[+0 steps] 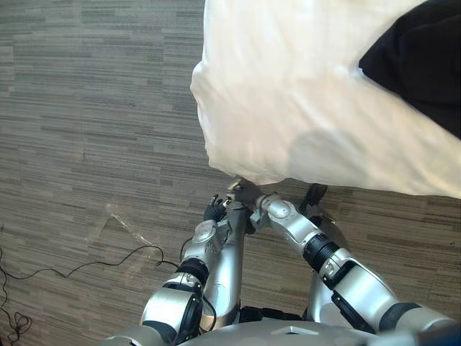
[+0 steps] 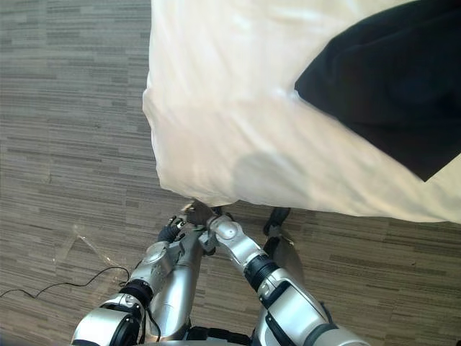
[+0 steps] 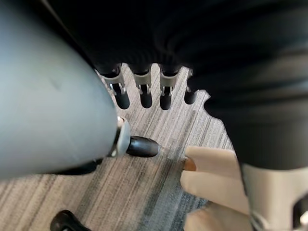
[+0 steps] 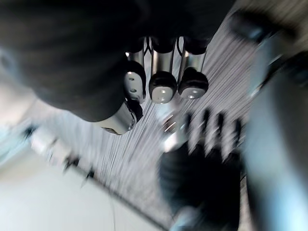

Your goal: Tidy the bed and pick cloth on bed and put in laundry

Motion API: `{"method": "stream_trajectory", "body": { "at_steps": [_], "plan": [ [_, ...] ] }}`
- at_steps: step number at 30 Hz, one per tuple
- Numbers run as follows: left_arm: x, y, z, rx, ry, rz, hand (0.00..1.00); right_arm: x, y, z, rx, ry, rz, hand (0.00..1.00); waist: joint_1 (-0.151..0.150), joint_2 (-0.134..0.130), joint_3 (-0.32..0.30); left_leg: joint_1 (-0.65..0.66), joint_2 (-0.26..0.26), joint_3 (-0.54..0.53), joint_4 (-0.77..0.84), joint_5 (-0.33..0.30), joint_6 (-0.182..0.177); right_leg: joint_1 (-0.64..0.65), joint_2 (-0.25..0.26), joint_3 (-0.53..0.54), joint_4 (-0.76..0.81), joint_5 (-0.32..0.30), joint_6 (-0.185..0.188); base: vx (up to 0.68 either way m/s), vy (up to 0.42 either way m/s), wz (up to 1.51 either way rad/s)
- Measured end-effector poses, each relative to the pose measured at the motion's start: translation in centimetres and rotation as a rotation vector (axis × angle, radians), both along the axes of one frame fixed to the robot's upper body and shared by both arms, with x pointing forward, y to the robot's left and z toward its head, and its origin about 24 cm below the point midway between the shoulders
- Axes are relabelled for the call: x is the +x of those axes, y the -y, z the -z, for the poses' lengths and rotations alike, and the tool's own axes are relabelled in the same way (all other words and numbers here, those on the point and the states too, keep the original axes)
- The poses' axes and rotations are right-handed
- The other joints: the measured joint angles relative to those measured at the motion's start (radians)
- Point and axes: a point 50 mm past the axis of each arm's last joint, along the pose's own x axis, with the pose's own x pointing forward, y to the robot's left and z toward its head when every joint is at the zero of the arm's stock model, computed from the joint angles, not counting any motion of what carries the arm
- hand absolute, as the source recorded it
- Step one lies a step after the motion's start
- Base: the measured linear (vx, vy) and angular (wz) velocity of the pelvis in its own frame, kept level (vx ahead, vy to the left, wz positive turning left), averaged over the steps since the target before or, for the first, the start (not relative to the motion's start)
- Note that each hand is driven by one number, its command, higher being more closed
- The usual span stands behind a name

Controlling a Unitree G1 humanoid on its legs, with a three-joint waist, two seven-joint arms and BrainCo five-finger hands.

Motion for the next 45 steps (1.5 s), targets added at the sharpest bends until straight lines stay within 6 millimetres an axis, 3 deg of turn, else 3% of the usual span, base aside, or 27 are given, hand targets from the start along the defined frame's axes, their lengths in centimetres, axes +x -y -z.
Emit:
{"method": "stream_trajectory", "body": {
  "at_steps": [3,5,8,11,12,13,14,17,21,24,27,29,33,37,45],
  "plan": [
    [0.1,0.2,-0.1,-0.028,-0.011,-0.022,0.00,0.4,2.8,1.1,0.013,-0.034,0.163,1.00,-0.017,0.000,0.000,0.012,0.011,0.019,0.025,-0.013,0.002,0.007,0.003,0.018,0.009,0.000,0.000,-0.01,-0.025,-0.21],
    [-0.2,0.7,0.1,-0.051,-0.039,-0.044,0.00,-0.3,5.4,2.4,0.105,-0.070,0.293,1.00,-0.036,0.000,0.000,0.061,0.022,0.046,0.039,-0.031,0.003,0.047,0.007,0.034,0.010,0.000,0.000,0.01,-0.016,-0.36],
    [-0.7,0.6,0.5,-0.058,-0.066,-0.056,0.00,-1.7,7.1,3.7,0.216,-0.106,0.402,1.00,-0.064,-0.010,-0.005,0.118,0.031,0.078,0.046,-0.057,0.002,0.090,0.016,0.061,0.005,-0.001,0.001,0.00,0.006,-0.42],
    [-1.1,0.9,0.6,-0.071,-0.090,-0.054,0.00,-4.4,9.3,5.8,0.300,-0.154,0.499,1.00,-0.099,-0.013,-0.007,0.200,0.044,0.123,0.041,-0.089,-0.001,0.156,0.027,0.088,-0.016,-0.008,0.014,0.03,0.013,-0.45],
    [-1.7,0.8,1.1,-0.062,-0.123,-0.059,0.00,-6.6,10.8,7.4,0.339,-0.197,0.568,1.00,-0.106,-0.026,-0.016,0.260,0.046,0.156,0.013,-0.094,-0.004,0.195,0.035,0.109,-0.039,-0.013,0.020,0.10,0.005,-0.43],
    [-2.0,0.5,1.3,-0.056,-0.136,-0.060,0.00,-7.1,11.3,7.5,0.353,-0.188,0.584,1.00,-0.109,-0.034,-0.023,0.287,0.047,0.176,-0.005,-0.094,-0.004,0.210,0.036,0.114,-0.050,-0.014,0.022,0.14,0.002,-0.47],
    [-2.8,-0.2,2.0,-0.029,-0.166,-0.048,0.00,-7.9,12.2,7.8,0.376,-0.178,0.618,1.00,-0.129,-0.047,-0.032,0.342,0.045,0.199,-0.041,-0.088,-0.011,0.253,0.038,0.117,-0.070,-0.012,0.028,0.12,-0.001,-0.24],
    [-5.0,-1.8,3.5,0.011,-0.238,-0.043,0.00,-10.6,14.8,9.3,0.371,-0.199,0.699,1.00,-0.153,-0.058,-0.079,0.422,0.040,0.206,-0.088,-0.076,-0.022,0.331,0.050,0.118,-0.116,-0.002,0.037,0.11,0.009,-0.11],
    [-8.1,-4.4,5.3,0.061,-0.317,-0.046,0.00,-14.0,17.1,10.8,0.310,-0.244,0.685,1.00,-0.162,-0.058,-0.140,0.533,0.036,0.208,-0.142,-0.074,-0.026,0.454,0.067,0.108,-0.196,0.013,0.044,0.20,0.034,-0.07],
    [-10.8,-6.3,6.4,0.101,-0.396,-0.013,0.00,-15.0,16.5,10.7,0.281,-0.227,0.476,1.00,-0.172,-0.060,-0.211,0.623,0.026,0.208,-0.202,-0.070,-0.033,0.553,0.076,0.097,-0.266,0.024,0.062,0.17,0.040,0.00],
    [-12.4,-6.5,7.1,0.129,-0.451,0.050,0.00,-14.6,14.7,9.7,0.314,-0.184,0.281,1.00,-0.172,-0.065,-0.244,0.681,0.016,0.202,-0.241,-0.067,-0.038,0.624,0.080,0.077,-0.320,0.036,0.076,0.10,0.033,0.07],
    [-14.9,-6.5,8.0,0.142,-0.529,0.095,0.00,-14.3,12.2,8.1,0.373,-0.122,0.088,1.00,-0.160,-0.082,-0.277,0.735,0.007,0.200,-0.277,-0.062,-0.044,0.682,0.086,0.072,-0.355,0.040,0.081,0.06,0.017,0.03],
    [-17.1,-7.3,8.6,0.165,-0.602,0.134,0.00,-13.9,9.3,5.5,0.449,-0.036,-0.138,1.00,-0.149,-0.119,-0.313,0.776,-0.006,0.170,-0.322,-0.040,-0.041,0.732,0.086,0.046,-0.381,0.041,0.083,0.02,0.006,0.21],
    [-17.4,-7.4,8.6,0.185,-0.600,0.147,0.00,-13.5,6.4,3.4,0.545,-0.020,-0.332,1.00,-0.132,-0.127,-0.330,0.803,-0.017,0.145,-0.358,-0.019,-0.035,0.759,0.083,0.023,-0.386,0.042,0.084,-0.03,0.010,0.14],
    [-17.9,-7.4,8.6,0.198,-0.549,0.122,0.00,-14.7,0.9,2.8,0.705,-0.206,-0.569,1.00,-0.113,-0.121,-0.341,0.832,-0.025,0.103,-0.362,-0.008,-0.031,0.806,0.083,-0.004,-0.395,0.042,0.084,-0.06,0.002,0.12]
  ]
}}
